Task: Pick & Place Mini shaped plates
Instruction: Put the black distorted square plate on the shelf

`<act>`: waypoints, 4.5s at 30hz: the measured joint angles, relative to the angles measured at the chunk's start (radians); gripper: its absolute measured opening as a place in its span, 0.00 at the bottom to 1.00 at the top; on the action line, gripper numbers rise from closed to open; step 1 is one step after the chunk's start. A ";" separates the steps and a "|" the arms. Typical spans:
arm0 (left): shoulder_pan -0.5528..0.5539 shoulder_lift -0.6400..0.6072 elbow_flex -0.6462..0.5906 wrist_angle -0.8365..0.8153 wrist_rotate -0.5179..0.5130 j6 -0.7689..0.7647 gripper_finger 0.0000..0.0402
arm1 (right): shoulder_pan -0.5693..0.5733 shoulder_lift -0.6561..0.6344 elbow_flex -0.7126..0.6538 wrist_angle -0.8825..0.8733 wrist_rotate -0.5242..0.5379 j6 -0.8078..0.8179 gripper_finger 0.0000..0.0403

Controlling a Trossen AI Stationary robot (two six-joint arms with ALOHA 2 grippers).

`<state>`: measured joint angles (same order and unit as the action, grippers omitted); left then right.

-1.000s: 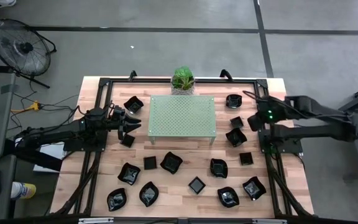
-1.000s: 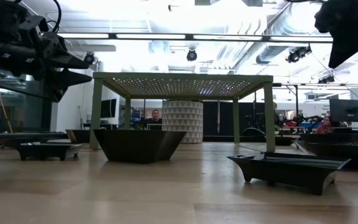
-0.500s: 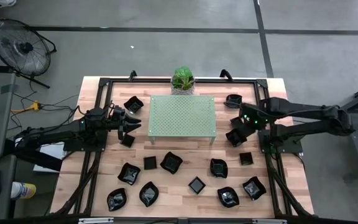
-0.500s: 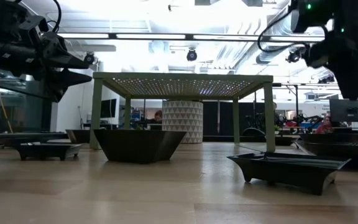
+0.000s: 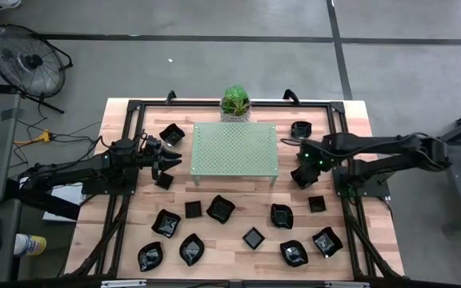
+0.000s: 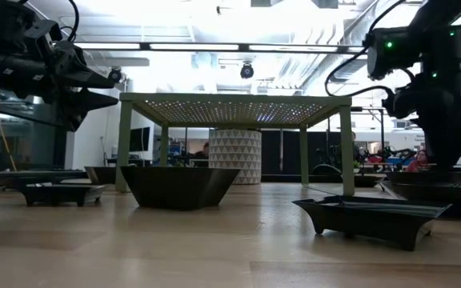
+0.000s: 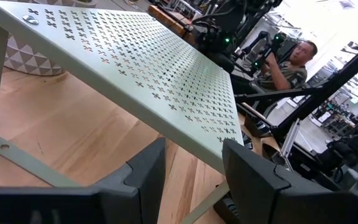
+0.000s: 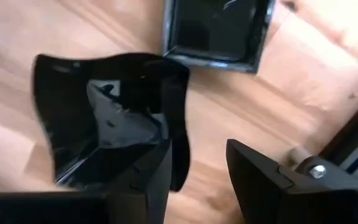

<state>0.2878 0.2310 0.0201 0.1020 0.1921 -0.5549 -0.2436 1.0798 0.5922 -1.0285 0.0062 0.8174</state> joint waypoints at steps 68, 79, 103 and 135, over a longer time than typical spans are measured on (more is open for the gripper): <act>0.000 0.000 0.000 0.000 0.000 0.000 0.39 | -0.025 -0.049 0.001 0.043 -0.092 -0.056 0.00; 0.000 0.000 0.000 0.000 0.000 0.000 0.39 | -0.025 -0.302 0.009 0.012 -0.141 0.088 0.00; 0.000 0.000 0.000 0.000 -0.004 0.000 0.39 | -0.178 -0.019 0.526 0.009 -0.146 -0.038 0.00; 0.000 0.000 0.000 0.000 0.000 0.000 0.39 | -0.267 0.310 0.555 0.310 -0.259 0.109 0.00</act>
<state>0.2878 0.2310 0.0200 0.1020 0.1921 -0.5549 -0.5104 1.3895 1.1469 -0.7183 -0.2525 0.9269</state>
